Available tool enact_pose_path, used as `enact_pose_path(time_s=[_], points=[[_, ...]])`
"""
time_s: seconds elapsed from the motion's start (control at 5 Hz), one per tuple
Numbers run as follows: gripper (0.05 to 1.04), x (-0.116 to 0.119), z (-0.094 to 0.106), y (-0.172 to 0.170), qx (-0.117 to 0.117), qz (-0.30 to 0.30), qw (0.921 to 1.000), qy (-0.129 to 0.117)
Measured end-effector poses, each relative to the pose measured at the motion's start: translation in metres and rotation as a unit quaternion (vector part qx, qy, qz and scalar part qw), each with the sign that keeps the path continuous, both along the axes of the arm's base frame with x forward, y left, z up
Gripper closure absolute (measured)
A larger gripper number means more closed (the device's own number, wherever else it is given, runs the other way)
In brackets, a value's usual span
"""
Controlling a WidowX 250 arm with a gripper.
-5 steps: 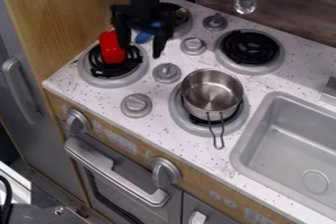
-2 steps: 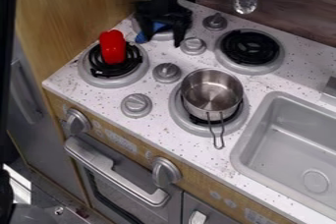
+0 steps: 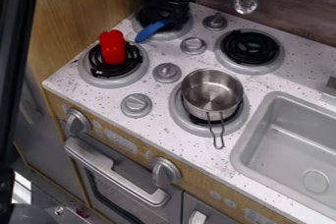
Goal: Moved the blue spoon from the upper left burner to the upper right burner
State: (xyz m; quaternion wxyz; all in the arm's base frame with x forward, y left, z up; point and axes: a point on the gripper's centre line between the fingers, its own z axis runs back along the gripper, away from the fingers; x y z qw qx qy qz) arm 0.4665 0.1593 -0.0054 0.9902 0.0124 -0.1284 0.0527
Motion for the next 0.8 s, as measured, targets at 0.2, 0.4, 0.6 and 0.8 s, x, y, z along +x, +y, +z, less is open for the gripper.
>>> enact_pose_path(time_s=[0.2,0.4,0.6,0.8], points=[[0.083,-0.003,-0.007,0.022,0.032,0.0,0.9995,0.001],[0.083,-0.003,-0.009,0.04,0.04,0.014,0.9991,-0.008],[0.083,-0.006,-0.025,0.047,0.037,0.018,0.9991,0.011],[0.083,-0.006,-0.031,0.048,0.037,0.015,0.9989,0.025]])
